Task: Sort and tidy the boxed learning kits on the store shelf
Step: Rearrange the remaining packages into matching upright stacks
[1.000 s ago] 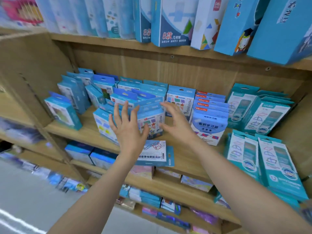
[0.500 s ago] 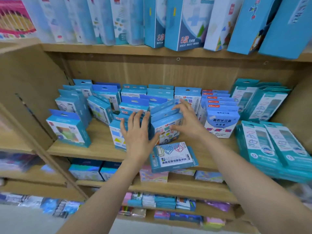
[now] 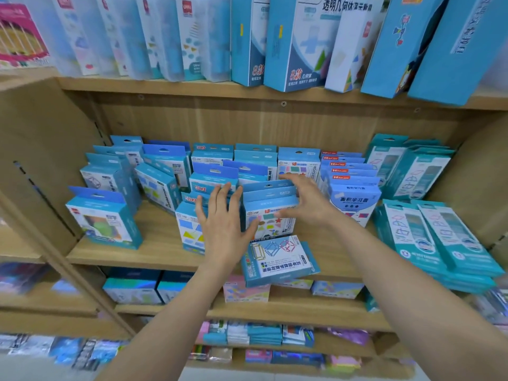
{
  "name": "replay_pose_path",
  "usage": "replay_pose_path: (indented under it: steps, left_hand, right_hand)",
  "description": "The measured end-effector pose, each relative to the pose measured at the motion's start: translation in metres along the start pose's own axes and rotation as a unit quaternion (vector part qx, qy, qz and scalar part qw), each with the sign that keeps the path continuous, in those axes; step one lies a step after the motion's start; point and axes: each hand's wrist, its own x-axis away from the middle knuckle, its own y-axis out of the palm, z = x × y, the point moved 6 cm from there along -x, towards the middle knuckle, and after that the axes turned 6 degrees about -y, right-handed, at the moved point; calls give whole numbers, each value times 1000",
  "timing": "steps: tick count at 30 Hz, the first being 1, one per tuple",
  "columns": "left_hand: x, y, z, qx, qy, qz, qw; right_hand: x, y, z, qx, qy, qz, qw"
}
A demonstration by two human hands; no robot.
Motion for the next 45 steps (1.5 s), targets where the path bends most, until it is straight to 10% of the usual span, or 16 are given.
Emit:
replay_pose_path:
  steps: [14,22,45]
  left_hand:
    - [-15,19,68,12,96,-54,994]
    - [-21,50,74,217,-53,-193,955]
    - [-53,108,88,252,-109,-178,945]
  right_hand:
    - [13,-49,38,159,30,65,985]
    - [8,-46,38,285,14,-22,958]
    - [-31,-57,70,314,-24,65,947]
